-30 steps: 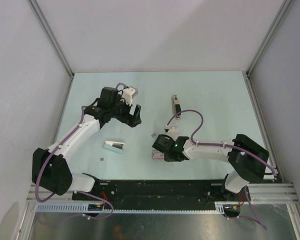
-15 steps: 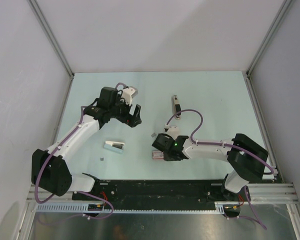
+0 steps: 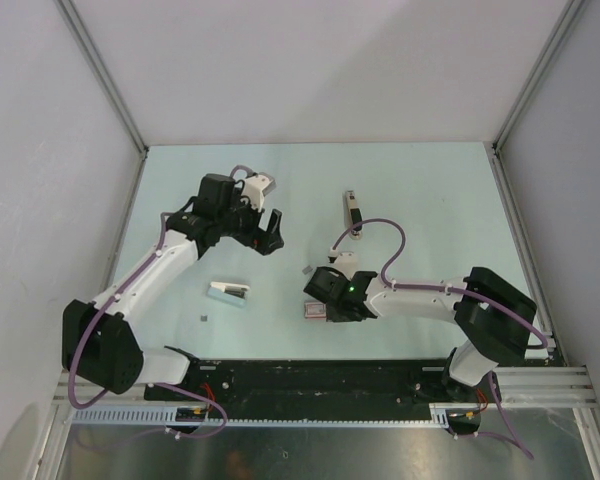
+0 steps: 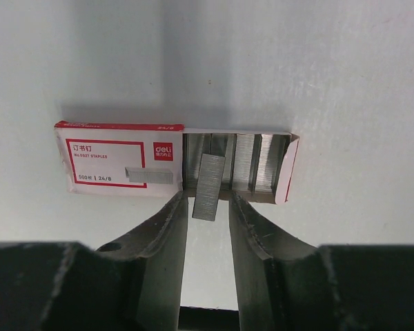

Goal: Unload the staples from the stapler

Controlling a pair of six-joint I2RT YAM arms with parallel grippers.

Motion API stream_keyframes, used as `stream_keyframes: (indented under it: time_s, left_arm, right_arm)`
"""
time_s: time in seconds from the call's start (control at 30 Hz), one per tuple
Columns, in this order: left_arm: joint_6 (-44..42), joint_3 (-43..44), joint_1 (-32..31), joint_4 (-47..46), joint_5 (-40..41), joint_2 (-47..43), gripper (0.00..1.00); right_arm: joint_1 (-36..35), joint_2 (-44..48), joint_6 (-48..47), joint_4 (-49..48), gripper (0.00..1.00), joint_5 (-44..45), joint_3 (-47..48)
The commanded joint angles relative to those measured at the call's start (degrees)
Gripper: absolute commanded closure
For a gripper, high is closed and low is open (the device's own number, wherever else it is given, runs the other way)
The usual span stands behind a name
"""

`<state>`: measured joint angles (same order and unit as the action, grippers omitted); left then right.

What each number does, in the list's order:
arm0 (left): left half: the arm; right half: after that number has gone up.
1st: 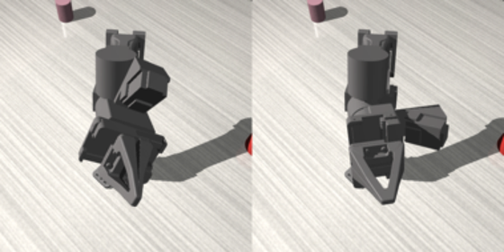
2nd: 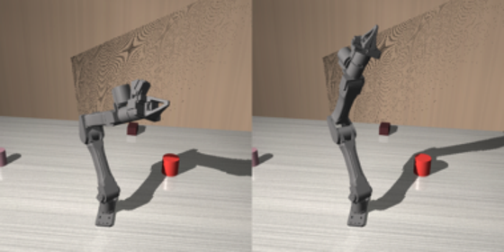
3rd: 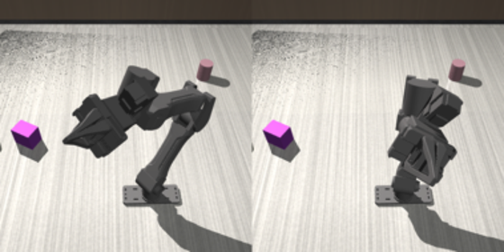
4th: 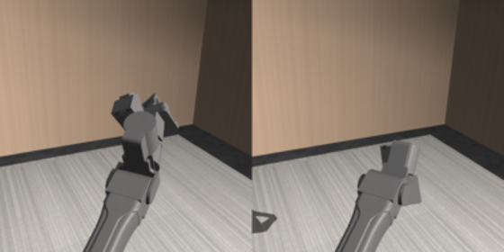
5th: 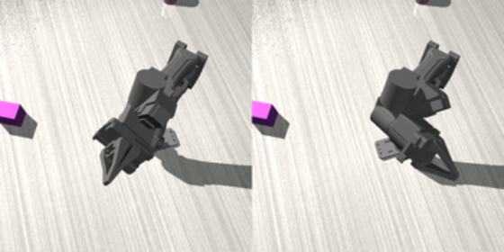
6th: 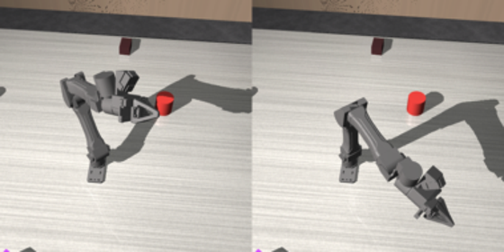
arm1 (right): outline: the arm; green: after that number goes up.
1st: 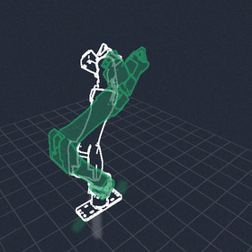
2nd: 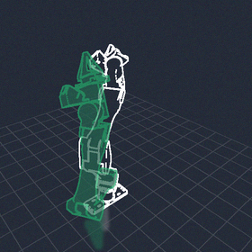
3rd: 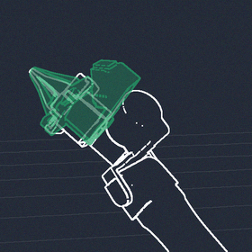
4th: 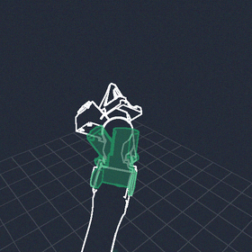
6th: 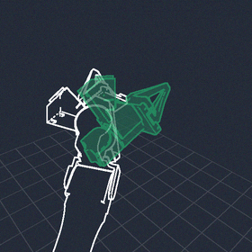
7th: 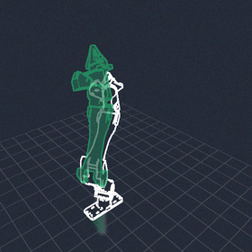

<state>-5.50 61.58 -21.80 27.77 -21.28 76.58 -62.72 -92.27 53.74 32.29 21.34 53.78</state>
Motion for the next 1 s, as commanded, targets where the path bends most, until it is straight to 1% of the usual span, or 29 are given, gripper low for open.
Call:
stream_keyframes:
  time_s: [0.0, 0.2, 0.33, 0.53, 0.6, 0.73, 0.97]
  left_arm:
    - [-1.60, -0.56, 0.18, 0.24, -2.07, -2.84, 0.01]
    - [-1.75, -0.86, 0.18, 0.21, -2.11, -3.08, 0.01]
    - [-1.82, -1.03, 0.18, 0.26, -2.11, -3.18, 0.01]
    - [-1.80, -0.73, 0.12, 0.21, -2.24, -3.04, 0.01]
    - [-1.84, -0.62, 0.12, 0.23, -2.27, -3.06, 0.00]
    - [-1.93, -0.65, 0.18, 0.20, -2.18, -3.01, 0.01]
    - [-2.18, -0.65, 0.18, 0.36, -2.41, -2.83, 0.01]
  right_arm:
    - [-0.12, 1.26, 0.29, -0.09, 0.64, 0.83, 1.94]
    - [-0.91, 4.38, 0.45, 0.31, 0.65, 2.43, 1.90]
    - [-1.42, 8.06, 1.02, 2.30, 0.71, 4.22, 1.94]
    - [-2.31, 11.68, 0.83, 5.36, 0.93, 3.80, 1.90]
    - [-2.80, 11.46, 0.80, 5.79, 0.98, 2.70, 1.45]
    - [-3.01, 10.58, 0.69, 4.16, 1.00, -0.69, -0.77]
    - [-2.17, 10.17, -0.72, 2.44, 1.00, -3.54, -2.65]
